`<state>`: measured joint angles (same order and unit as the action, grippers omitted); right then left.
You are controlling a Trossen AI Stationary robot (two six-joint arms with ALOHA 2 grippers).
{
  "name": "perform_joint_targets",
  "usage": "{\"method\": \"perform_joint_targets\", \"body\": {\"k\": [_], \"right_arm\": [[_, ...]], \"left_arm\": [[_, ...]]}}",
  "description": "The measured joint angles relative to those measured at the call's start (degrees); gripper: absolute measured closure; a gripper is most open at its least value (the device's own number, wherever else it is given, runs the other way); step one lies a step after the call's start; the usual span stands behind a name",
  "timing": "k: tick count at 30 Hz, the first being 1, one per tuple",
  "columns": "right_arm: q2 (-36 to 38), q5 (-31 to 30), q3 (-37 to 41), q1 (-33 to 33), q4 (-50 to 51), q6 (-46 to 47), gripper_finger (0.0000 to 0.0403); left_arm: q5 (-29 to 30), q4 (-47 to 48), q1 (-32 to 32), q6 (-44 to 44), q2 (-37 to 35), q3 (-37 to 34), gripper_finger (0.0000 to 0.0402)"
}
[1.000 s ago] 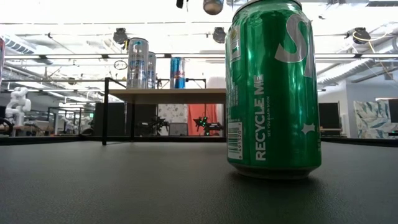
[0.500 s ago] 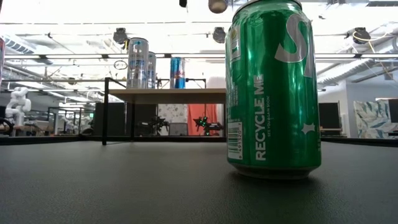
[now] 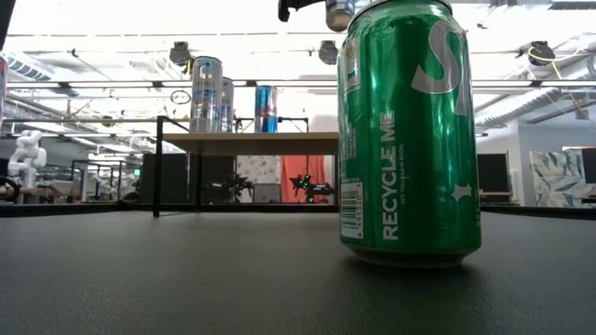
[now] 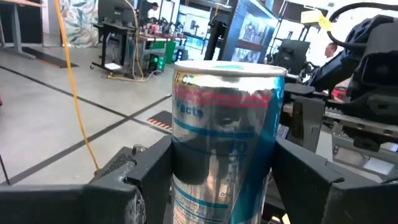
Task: Place canned beverage on shelf
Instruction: Put the blue soda can, aligned with the other blue soda can on the shelf
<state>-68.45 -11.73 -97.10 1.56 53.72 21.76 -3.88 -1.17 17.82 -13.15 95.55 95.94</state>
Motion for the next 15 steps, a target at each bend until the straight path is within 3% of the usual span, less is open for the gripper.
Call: {"method": "perform_joint_targets", "body": {"k": [15], "right_arm": [[-1.7, 1.3, 0.0, 3.9, -0.8, -4.4, 0.0060]], "left_arm": [[-0.6, -4.2, -0.4, -1.6, -1.1, -8.5, 0.0165]]}}
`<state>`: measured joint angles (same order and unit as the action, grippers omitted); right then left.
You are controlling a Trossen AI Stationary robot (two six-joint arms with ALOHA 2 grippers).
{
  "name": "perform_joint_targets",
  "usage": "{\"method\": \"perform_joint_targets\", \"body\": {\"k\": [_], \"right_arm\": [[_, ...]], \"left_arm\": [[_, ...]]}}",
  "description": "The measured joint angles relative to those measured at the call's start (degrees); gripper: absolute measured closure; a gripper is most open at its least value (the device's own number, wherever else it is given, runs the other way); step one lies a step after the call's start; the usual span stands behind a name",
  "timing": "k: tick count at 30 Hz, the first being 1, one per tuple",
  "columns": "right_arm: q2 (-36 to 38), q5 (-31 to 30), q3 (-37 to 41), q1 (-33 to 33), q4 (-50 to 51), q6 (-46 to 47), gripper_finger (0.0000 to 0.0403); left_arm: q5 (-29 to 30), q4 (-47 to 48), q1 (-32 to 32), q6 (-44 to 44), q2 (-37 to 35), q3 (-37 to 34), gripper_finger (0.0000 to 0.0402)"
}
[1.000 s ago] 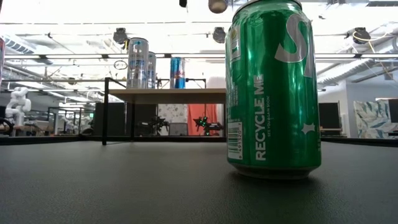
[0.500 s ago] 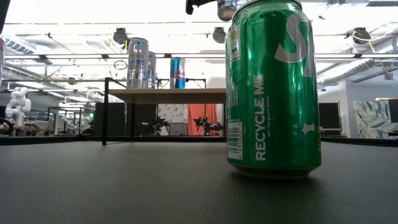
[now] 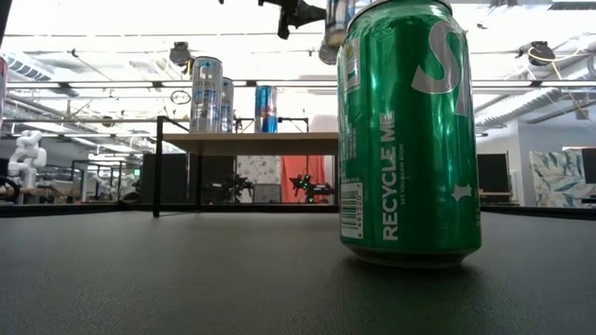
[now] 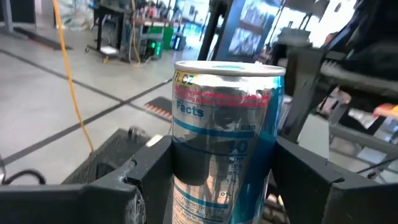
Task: Place canned beverage on shelf
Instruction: Put the blue soda can, aligned with the other blue soda can on the shelf
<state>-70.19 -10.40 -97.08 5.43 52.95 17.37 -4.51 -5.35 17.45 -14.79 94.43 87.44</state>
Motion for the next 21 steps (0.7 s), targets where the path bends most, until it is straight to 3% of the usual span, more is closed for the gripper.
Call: {"method": "perform_joint_targets", "body": {"k": [8, 15, 21], "right_arm": [[-2.9, 5.8, 0.0, 7.9, -8.5, -1.4, 0.0060], [-4.4, 6.3, 0.0, 13.1, -13.6, -1.8, 0.0060], [-6.5, 18.9, 0.0, 15.3, -17.1, -1.0, 0.0061]], "left_arm": [[-2.5, 0.3, 0.2, 1.2, 0.0, -0.2, 0.0165], [-3.9, 0.2, 0.2, 1.6, 0.0, -0.2, 0.0165], [-5.8, -0.4, -0.4, 1.7, 0.0, -0.2, 0.0165]]}}
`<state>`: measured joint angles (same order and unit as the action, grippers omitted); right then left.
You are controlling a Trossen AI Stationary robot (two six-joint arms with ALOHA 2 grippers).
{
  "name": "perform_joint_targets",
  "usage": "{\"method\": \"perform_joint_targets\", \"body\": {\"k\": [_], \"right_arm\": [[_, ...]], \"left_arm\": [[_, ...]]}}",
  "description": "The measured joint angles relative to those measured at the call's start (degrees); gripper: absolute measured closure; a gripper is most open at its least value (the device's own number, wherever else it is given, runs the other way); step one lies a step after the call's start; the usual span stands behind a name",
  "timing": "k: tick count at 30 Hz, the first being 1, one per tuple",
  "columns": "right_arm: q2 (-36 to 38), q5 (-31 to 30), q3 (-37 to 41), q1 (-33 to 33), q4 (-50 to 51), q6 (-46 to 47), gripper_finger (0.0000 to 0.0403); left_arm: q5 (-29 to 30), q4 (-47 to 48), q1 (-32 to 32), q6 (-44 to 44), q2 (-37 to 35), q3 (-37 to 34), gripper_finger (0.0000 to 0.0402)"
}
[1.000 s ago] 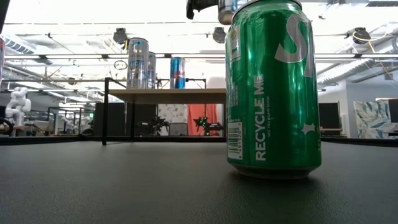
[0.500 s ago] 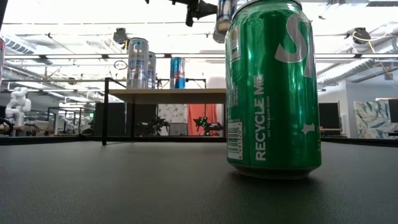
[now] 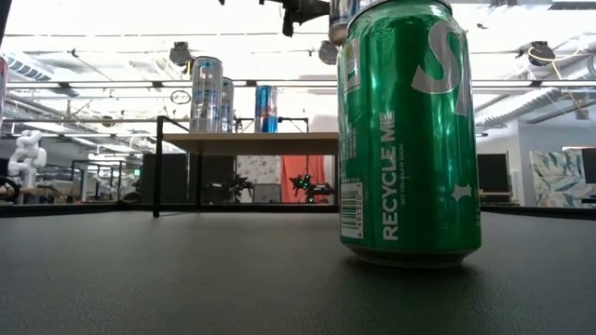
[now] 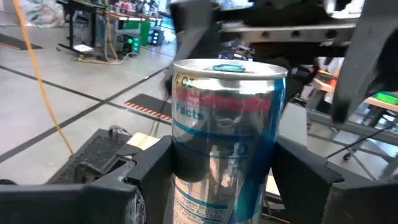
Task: Place canned beverage on shelf
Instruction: Put the blue soda can, aligned with the other blue soda can on the shelf
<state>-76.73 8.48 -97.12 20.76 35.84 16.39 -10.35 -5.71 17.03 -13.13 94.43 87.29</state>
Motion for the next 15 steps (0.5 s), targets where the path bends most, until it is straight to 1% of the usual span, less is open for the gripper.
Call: {"method": "perform_joint_targets", "body": {"k": [2, 4, 10, 15], "right_arm": [[-0.9, 2.5, 0.0, 0.4, 0.2, 0.4, 0.0066], [-1.7, 3.5, 0.0, 0.4, -0.6, 0.4, 0.0075], [-1.9, 3.6, 0.0, 0.6, -1.2, 0.8, 0.0113], [-0.4, 3.6, 0.1, 1.4, -0.7, 1.1, 0.0141]], "left_arm": [[-1.0, 0.0, -0.1, 0.0, 0.0, 0.0, 0.0165], [-1.7, 0.1, -0.1, 0.0, 0.0, 0.0, 0.0165], [-1.7, 0.0, 0.0, 0.0, 0.0, 0.0, 0.0165], [-2.2, -0.2, 0.2, 0.1, 0.0, 0.1, 0.0165]]}}
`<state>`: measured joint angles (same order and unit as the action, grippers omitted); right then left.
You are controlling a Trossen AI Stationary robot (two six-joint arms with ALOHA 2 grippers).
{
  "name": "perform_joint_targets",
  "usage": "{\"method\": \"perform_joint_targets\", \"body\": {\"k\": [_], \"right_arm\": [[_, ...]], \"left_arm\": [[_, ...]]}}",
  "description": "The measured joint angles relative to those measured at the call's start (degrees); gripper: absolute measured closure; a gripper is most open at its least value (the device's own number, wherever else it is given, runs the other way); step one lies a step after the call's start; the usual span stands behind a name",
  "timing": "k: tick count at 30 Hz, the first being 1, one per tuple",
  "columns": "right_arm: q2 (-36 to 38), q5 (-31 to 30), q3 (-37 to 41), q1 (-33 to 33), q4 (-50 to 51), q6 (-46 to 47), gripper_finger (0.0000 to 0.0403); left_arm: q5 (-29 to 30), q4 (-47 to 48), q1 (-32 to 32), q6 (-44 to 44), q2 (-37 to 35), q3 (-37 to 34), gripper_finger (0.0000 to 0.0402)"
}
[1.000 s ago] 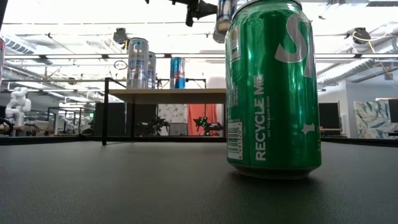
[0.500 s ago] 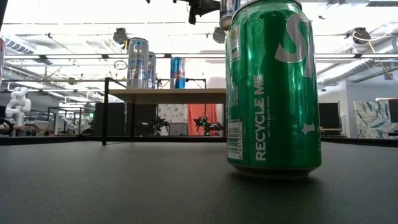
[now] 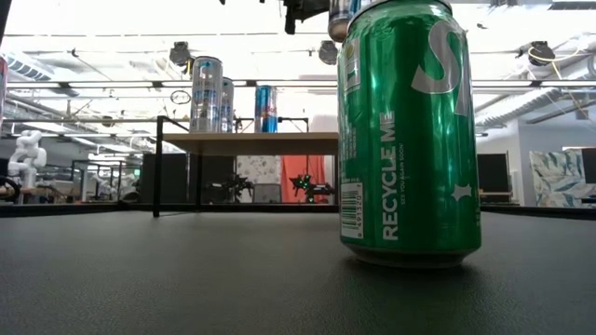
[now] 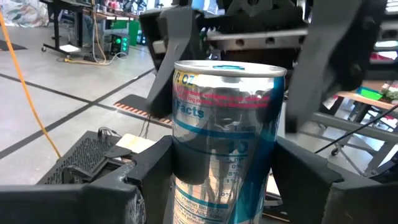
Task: Place canned beverage on shelf
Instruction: Put the blue soda can, aligned with the other blue soda can on the shelf
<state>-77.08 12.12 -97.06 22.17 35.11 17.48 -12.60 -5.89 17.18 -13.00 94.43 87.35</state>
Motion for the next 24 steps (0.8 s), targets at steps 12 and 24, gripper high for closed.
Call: {"method": "perform_joint_targets", "body": {"k": [12, 24], "right_arm": [[1.2, 0.2, 0.0, 0.4, 1.3, 0.3, 0.0173], [1.3, 2.9, 0.0, 0.3, 1.5, -0.2, 0.0143]], "left_arm": [[-0.6, 0.4, 0.1, 0.0, 0.0, 0.0, 0.0165], [-1.0, 0.2, 0.0, -0.1, 0.0, 0.0, 0.0165]]}}
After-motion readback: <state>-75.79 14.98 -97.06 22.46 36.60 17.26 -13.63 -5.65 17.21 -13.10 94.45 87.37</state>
